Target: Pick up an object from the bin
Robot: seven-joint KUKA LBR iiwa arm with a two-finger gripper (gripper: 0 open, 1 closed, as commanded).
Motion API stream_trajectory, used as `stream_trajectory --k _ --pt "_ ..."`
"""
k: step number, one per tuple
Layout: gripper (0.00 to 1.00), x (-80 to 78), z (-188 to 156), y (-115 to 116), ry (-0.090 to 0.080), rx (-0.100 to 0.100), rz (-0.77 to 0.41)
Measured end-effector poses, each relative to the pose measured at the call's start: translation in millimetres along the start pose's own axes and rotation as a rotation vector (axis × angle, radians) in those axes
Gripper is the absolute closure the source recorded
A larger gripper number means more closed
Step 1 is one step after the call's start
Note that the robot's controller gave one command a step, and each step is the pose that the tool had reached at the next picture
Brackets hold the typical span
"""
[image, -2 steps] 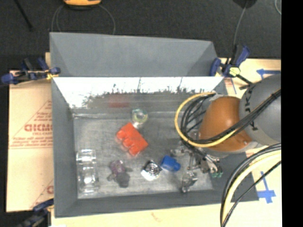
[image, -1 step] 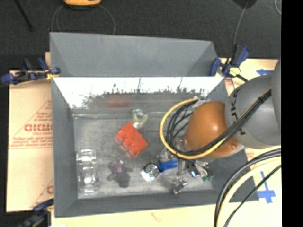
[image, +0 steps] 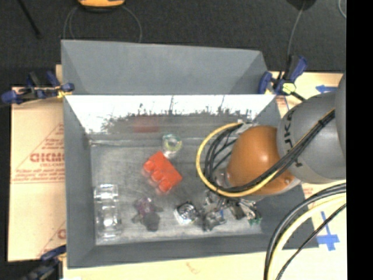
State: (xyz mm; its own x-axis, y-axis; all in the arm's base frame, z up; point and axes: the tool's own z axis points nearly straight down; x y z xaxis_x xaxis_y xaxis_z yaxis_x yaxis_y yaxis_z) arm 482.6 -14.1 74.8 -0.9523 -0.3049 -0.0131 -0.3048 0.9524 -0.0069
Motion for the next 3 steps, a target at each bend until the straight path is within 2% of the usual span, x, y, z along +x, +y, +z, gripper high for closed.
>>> stream_trajectory --k 1,2,3 --pt "1.00 -3.4 -166.2 -14.3 0.002 -0.001 -0.049" --pt "0.00 -1.9 -161.7 -13.5 0.010 -0.005 -0.049" --pt "0.00 -8.2 -56.3 52.9 0.016 -0.013 -0.192"
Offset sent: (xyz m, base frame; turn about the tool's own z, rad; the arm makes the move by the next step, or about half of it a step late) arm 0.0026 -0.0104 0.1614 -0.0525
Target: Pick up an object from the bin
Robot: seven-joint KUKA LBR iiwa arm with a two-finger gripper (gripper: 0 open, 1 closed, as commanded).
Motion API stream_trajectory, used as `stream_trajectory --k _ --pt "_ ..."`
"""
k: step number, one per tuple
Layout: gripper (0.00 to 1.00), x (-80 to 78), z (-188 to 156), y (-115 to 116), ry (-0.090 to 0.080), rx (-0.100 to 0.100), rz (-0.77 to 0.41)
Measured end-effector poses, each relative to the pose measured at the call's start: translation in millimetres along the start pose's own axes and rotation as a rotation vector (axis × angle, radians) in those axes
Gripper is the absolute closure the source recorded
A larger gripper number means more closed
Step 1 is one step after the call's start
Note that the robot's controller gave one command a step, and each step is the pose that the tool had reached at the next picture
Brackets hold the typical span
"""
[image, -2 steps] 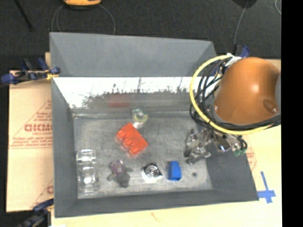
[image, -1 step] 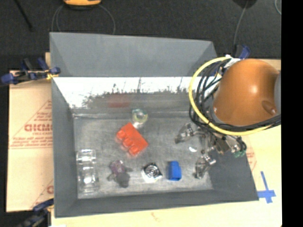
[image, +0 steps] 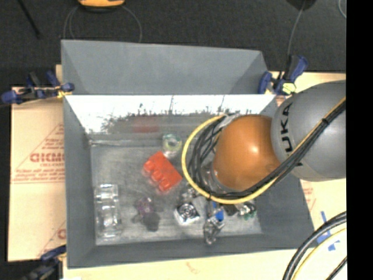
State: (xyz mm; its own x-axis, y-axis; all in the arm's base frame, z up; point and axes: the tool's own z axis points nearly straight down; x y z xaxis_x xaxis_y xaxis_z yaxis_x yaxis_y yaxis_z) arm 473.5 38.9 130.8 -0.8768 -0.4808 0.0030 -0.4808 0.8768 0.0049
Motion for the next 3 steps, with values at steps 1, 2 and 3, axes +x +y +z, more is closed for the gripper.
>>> stream_trajectory --k 1,2,3 --pt "0.00 -8.1 57.9 -26.9 -0.012 0.009 -0.094" --pt "1.00 -10.8 55.3 -27.3 -0.021 0.013 -0.095" --pt "1.00 -22.6 -112.5 -30.6 -0.012 0.011 -0.123"
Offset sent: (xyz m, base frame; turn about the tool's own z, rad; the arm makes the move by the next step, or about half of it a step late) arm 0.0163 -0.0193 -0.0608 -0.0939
